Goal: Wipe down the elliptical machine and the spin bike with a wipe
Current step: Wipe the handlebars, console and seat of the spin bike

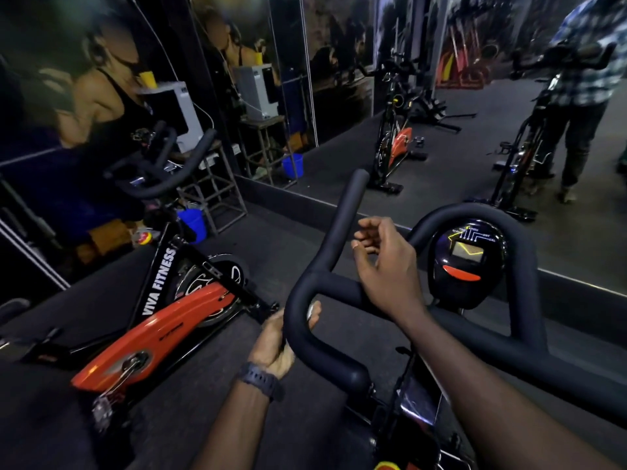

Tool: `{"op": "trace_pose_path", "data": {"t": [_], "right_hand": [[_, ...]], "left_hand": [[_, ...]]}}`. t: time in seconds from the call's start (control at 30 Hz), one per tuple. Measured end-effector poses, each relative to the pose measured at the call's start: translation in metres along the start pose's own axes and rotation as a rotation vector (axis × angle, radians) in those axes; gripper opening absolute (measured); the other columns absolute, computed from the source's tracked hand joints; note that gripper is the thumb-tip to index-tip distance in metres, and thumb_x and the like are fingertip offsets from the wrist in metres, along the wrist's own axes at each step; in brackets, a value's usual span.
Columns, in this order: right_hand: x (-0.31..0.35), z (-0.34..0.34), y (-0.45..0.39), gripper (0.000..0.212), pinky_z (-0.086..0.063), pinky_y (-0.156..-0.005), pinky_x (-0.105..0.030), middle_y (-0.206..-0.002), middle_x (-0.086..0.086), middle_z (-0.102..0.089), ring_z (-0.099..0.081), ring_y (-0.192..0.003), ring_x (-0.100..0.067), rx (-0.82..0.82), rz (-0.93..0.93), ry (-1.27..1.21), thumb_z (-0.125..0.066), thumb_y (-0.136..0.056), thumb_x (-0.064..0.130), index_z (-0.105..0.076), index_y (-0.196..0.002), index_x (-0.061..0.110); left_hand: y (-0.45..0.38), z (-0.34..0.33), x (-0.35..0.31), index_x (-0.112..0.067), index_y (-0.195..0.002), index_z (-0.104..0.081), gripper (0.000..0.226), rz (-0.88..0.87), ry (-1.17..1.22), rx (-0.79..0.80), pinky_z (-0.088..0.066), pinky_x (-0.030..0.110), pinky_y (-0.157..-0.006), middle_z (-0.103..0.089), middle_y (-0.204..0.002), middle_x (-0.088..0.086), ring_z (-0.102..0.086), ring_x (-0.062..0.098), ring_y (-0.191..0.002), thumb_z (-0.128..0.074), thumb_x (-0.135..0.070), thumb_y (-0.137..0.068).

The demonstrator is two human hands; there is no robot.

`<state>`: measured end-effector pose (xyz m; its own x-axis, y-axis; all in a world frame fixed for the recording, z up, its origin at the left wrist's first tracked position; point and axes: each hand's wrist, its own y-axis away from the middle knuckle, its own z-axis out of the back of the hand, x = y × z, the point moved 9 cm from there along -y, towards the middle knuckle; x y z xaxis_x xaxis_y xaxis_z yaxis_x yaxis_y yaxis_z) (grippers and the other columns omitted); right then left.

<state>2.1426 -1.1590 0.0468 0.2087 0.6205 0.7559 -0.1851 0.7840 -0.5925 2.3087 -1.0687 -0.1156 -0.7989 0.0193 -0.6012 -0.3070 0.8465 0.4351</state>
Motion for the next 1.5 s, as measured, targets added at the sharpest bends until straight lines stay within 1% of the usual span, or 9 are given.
{"op": "trace_pose_path", "data": {"t": [0.27, 0.53, 0.77, 0.93, 1.03, 1.13, 1.23, 1.33, 1.5], "right_hand": [[-0.001, -0.004, 0.001, 0.024, -0.043, -0.076, -0.005, -0.098, 0.002, -0.065, -0.062, -0.085, -0.005, 0.02, 0.007, 0.035, -0.065, -0.089, 0.007, -0.055, -0.11, 0.014], [-0.001, -0.006, 0.002, 0.023, -0.051, -0.078, -0.019, -0.097, 0.001, -0.065, -0.063, -0.084, -0.009, 0.052, 0.006, 0.066, -0.065, -0.089, 0.01, -0.056, -0.11, 0.016], [-0.003, -0.007, 0.003, 0.024, -0.055, -0.082, -0.035, -0.096, 0.001, -0.066, -0.065, -0.087, -0.011, 0.062, 0.002, 0.094, -0.066, -0.089, 0.012, -0.056, -0.11, 0.017], [-0.004, -0.007, 0.004, 0.024, -0.055, -0.083, -0.039, -0.097, 0.0, -0.066, -0.065, -0.088, -0.012, 0.065, 0.021, 0.099, -0.065, -0.088, 0.012, -0.056, -0.11, 0.017], [-0.005, -0.01, 0.004, 0.025, -0.055, -0.083, -0.039, -0.097, 0.002, -0.065, -0.064, -0.09, -0.011, 0.08, 0.028, 0.11, -0.064, -0.088, 0.013, -0.054, -0.11, 0.02], [-0.006, -0.013, 0.004, 0.026, -0.055, -0.084, -0.04, -0.096, 0.005, -0.064, -0.063, -0.091, -0.011, 0.094, 0.031, 0.12, -0.064, -0.088, 0.014, -0.053, -0.11, 0.023], [-0.006, -0.012, 0.005, 0.026, -0.056, -0.084, -0.039, -0.098, 0.006, -0.064, -0.063, -0.092, -0.01, 0.1, 0.025, 0.124, -0.064, -0.089, 0.014, -0.053, -0.111, 0.023], [-0.006, -0.01, 0.005, 0.025, -0.056, -0.083, -0.039, -0.098, 0.005, -0.064, -0.064, -0.092, -0.011, 0.087, 0.025, 0.105, -0.064, -0.089, 0.014, -0.054, -0.11, 0.021], [-0.005, -0.007, 0.003, 0.024, -0.056, -0.08, -0.038, -0.093, 0.004, -0.066, -0.065, -0.085, -0.011, 0.054, 0.001, 0.067, -0.065, -0.086, 0.012, -0.056, -0.107, 0.018]], "left_hand": [[0.063, 0.035, 0.005, -0.002, -0.127, -0.055, 0.033, -0.346, -0.232, -0.08, -0.05, 0.036, -0.096, -0.065, -0.122, 0.009, -0.059, 0.023, -0.117, -0.046, 0.002, -0.095], [0.125, 0.023, 0.024, -0.003, -0.114, -0.064, 0.036, -0.454, -0.349, -0.161, -0.058, 0.027, -0.067, -0.073, -0.096, 0.015, -0.07, 0.024, -0.085, -0.059, 0.015, -0.084], [0.145, 0.01, 0.032, -0.017, -0.096, -0.077, 0.027, -0.567, -0.591, -0.172, -0.058, 0.039, -0.079, -0.076, -0.088, 0.004, -0.072, 0.022, -0.086, -0.078, -0.001, -0.075], [0.142, -0.008, -0.025, -0.034, -0.086, -0.074, 0.034, -0.83, -0.904, -0.188, -0.048, 0.01, -0.074, -0.074, -0.087, -0.011, -0.068, -0.001, -0.084, -0.072, -0.001, -0.081], [0.109, -0.029, -0.065, -0.032, -0.091, -0.073, 0.028, -0.921, -1.177, -0.186, -0.041, 0.003, -0.071, -0.069, -0.084, -0.017, -0.065, -0.004, -0.082, -0.072, -0.006, -0.08], [0.046, -0.051, -0.091, -0.025, -0.094, -0.077, 0.016, -0.873, -1.445, -0.225, -0.044, 0.015, -0.073, -0.073, -0.09, -0.006, -0.068, 0.014, -0.087, -0.072, -0.017, -0.081], [0.0, -0.066, -0.104, -0.026, -0.094, -0.076, 0.017, -0.802, -1.547, -0.273, -0.044, 0.018, -0.074, -0.074, -0.097, -0.001, -0.068, 0.018, -0.092, -0.067, -0.022, -0.081], [0.006, -0.077, -0.1, -0.023, -0.095, -0.076, 0.018, -0.896, -1.635, -0.261, -0.045, 0.023, -0.076, -0.072, -0.095, 0.001, -0.066, 0.021, -0.09, -0.066, -0.016, -0.083], [0.068, -0.071, -0.045, -0.026, -0.09, -0.077, 0.017, -1.036, -1.572, 0.0, -0.047, 0.026, -0.074, -0.069, -0.084, -0.007, -0.064, 0.012, -0.079, -0.066, -0.018, -0.08]]}}
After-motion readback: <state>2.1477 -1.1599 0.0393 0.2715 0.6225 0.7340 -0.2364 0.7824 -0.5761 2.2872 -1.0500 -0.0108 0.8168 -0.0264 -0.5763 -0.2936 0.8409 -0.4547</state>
